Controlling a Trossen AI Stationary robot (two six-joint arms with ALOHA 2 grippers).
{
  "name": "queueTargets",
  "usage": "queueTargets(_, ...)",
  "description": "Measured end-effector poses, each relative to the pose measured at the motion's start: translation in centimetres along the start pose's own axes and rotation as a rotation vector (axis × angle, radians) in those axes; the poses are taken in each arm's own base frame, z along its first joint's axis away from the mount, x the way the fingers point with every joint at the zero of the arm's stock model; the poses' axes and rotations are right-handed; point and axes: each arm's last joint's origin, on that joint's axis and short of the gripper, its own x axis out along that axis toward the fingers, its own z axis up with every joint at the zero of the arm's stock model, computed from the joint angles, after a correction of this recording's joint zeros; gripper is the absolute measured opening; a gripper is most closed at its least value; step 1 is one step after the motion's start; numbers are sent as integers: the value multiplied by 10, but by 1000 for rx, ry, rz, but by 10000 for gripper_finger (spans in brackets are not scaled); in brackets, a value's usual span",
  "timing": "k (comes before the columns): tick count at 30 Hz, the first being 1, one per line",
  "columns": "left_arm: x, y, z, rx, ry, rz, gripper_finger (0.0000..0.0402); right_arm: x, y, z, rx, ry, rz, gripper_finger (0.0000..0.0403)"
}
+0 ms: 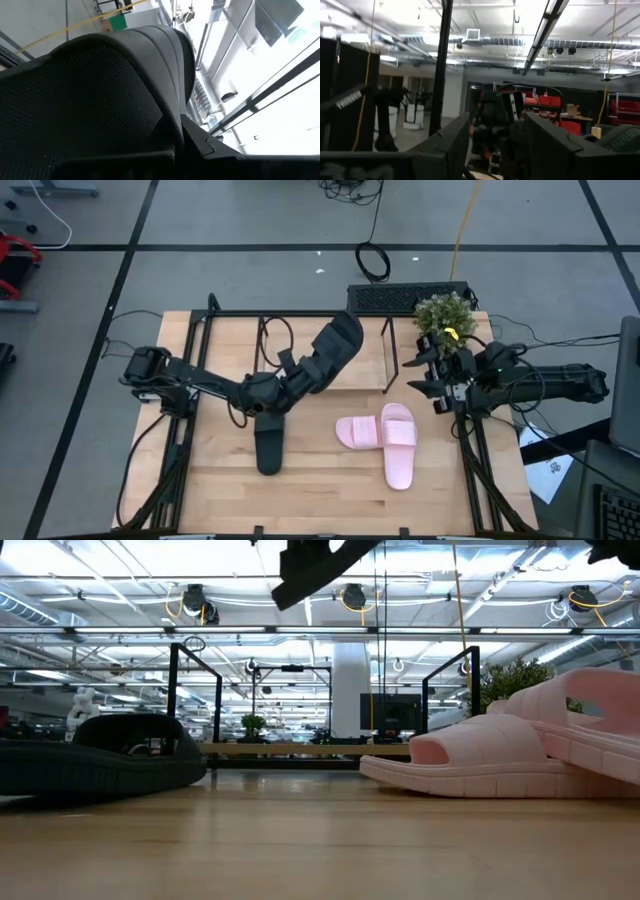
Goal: Pick and place slides into the shelf
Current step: Put the right black slide on the shelf
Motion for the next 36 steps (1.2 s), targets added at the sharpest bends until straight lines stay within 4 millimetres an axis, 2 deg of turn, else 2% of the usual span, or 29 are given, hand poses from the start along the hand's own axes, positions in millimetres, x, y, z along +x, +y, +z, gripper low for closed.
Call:
queueTargets(8,17,-45,9,118,-50,-80,0,4,-1,-9,-86,57,3,178)
queueTargets(14,31,-60,15,171,-54,-65,0,11,-3,-8,-104,-17,3,178)
queueTargets(20,43,-59,25,120,-66,-82,0,15,-4,-3,-248,-111,-21,178)
queueTargets(26,51,-56,33,94,-55,-103,0,17,-10,-6,-403,-73,-203,178)
queueTargets(32,51,-53,29,135,-2,-93,0,21,-13,-14,-438,-20,-260,180)
queueTargets(36,51,-49,27,140,28,-68,0,27,-15,-16,-434,14,-273,197)
